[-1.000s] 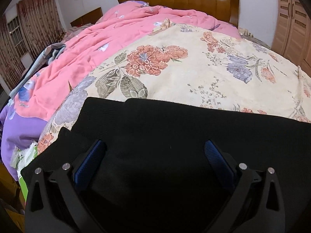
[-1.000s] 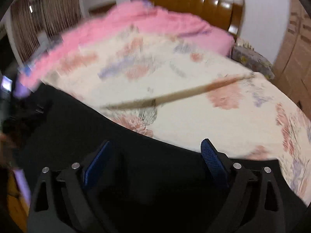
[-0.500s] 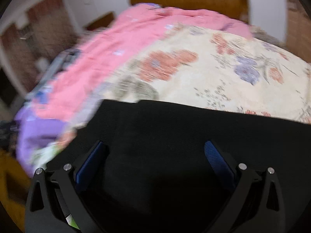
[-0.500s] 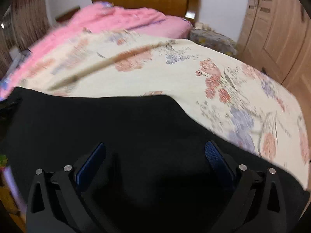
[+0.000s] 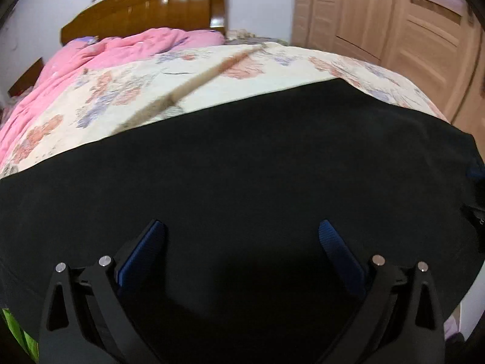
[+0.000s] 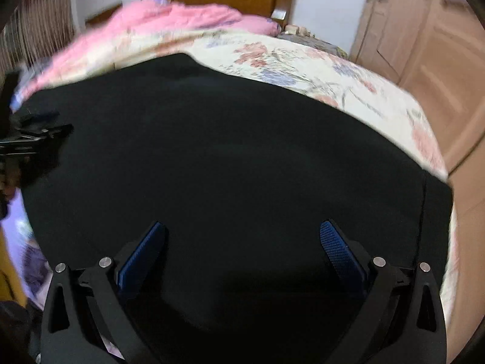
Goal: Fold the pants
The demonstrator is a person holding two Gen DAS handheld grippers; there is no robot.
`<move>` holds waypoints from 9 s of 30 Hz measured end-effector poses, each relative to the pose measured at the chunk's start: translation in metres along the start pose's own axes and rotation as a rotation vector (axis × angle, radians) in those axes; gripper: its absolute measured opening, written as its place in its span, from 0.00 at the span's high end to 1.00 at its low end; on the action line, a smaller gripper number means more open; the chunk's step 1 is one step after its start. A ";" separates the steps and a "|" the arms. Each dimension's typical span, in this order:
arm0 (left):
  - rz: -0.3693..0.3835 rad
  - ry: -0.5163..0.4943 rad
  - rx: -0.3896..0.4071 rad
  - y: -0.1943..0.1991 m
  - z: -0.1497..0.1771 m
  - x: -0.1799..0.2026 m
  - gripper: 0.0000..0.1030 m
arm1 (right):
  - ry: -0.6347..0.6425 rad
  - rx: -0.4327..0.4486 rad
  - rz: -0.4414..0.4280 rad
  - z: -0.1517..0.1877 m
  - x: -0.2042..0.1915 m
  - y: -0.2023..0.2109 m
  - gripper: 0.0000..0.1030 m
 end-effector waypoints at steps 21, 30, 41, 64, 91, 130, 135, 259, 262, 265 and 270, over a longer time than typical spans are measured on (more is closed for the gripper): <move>0.010 0.129 0.111 0.030 0.007 -0.011 0.02 | 0.058 0.139 0.069 0.047 -0.022 0.067 0.05; -0.120 0.499 0.331 0.136 0.084 -0.176 0.02 | 0.404 0.250 -0.237 -0.038 -0.234 0.041 0.05; -0.355 0.786 0.319 0.205 0.220 -0.311 0.02 | 0.854 0.184 -0.381 -0.084 -0.509 -0.039 0.22; 0.238 0.959 0.370 0.142 0.163 -0.318 0.02 | 0.712 0.250 -0.570 -0.149 -0.577 -0.060 0.78; 0.778 1.310 0.468 0.074 0.090 -0.381 0.38 | 0.495 0.235 -0.396 -0.154 -0.394 -0.032 0.24; -0.096 -0.109 0.345 0.134 -0.058 -0.023 0.69 | -0.270 0.320 -0.270 -0.143 -0.091 0.000 0.08; -0.043 -0.425 0.155 0.045 0.002 0.085 0.57 | -0.340 0.323 -0.269 -0.132 -0.053 0.018 0.07; -0.286 -0.008 0.208 0.056 -0.021 -0.011 0.02 | -0.010 0.148 -0.227 -0.009 -0.119 0.024 0.16; -0.270 0.022 0.134 0.026 0.001 -0.018 0.01 | 0.040 0.165 -0.216 0.010 -0.116 0.021 0.15; -0.196 0.111 0.105 0.023 0.002 -0.031 0.01 | 0.056 0.167 -0.193 0.015 -0.108 0.041 0.16; -0.264 0.046 0.138 0.046 0.001 -0.020 0.02 | -0.185 0.295 -0.196 0.046 -0.038 0.102 0.16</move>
Point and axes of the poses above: each gripper's, at about its wrist camera, not at the fingertips, and y roughly against the way its jaws point, x to its right, z to its underside, the point moved 9 cm from there along -y, roughly the way its jaws point, and after that the axes turned 1 degree about x, right-handed, at the moved point
